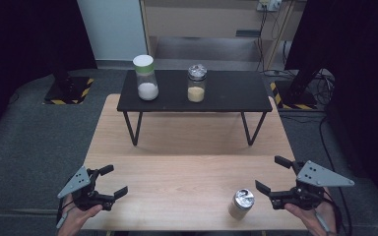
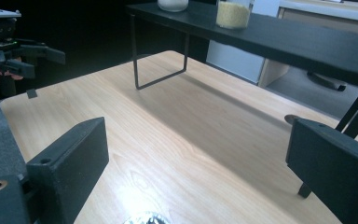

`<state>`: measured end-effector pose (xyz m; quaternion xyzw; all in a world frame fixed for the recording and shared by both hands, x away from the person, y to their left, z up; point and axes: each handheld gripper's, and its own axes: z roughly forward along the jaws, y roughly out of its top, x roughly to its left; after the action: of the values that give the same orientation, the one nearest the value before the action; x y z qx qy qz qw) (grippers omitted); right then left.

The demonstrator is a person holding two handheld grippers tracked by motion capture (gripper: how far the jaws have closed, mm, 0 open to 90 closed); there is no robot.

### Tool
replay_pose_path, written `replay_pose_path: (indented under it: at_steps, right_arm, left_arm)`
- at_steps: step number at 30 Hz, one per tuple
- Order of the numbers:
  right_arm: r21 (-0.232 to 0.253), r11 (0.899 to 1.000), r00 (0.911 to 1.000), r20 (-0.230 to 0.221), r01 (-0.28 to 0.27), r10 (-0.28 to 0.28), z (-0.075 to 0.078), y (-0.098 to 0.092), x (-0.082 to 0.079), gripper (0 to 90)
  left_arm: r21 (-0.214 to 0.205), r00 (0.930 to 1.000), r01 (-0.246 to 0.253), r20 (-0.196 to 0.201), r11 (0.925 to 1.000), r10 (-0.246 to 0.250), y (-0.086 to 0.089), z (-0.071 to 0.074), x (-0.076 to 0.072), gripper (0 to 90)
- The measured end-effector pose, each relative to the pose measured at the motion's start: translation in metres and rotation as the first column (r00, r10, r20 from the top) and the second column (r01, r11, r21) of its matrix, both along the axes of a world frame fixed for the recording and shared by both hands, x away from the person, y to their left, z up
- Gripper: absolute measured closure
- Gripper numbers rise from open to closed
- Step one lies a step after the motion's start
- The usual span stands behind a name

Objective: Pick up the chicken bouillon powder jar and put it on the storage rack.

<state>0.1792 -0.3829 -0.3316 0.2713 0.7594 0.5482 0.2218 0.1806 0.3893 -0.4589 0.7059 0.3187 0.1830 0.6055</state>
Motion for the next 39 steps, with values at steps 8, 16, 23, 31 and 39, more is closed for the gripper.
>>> replay_pose_path:
  at_steps: [8, 16, 23, 31, 39]
  right_arm:
    - [0.03, 1.0, 0.9999, 0.008, 0.007, -0.007, -0.016, -0.011, -0.01, 6.3]
    - [0.059, 0.998, 0.9998, -0.008, 0.017, -0.017, -0.034, -0.015, -0.015, 6.3]
    - [0.062, 0.998, 0.9996, -0.003, 0.028, -0.028, -0.053, -0.016, -0.014, 6.2]
    - [0.082, 0.996, 0.9992, -0.023, 0.034, -0.032, -0.065, -0.019, -0.015, 6.0]
    - [0.094, 0.995, 0.9992, -0.029, 0.032, -0.029, -0.074, -0.021, -0.015, 6.1]
  left_arm:
    - [0.003, 1.0, -0.001, 0.003, 1.0, 0.001, 0.0, 0.0, -0.001, 0.5]
    - [-0.001, 1.0, -0.001, 0.008, 1.0, 0.001, 0.0, 0.0, -0.002, 0.5]
    - [0.001, 1.0, 0.002, 0.008, 1.0, -0.002, 0.0, 0.0, -0.002, 0.5]
    - [-0.002, 0.9999, -0.004, 0.016, 1.0, 0.004, 0.0, 0.0, -0.003, 0.6]
    - [0.0, 0.9998, 0.001, 0.019, 1.0, -0.001, 0.0, 0.0, -0.003, 0.6]
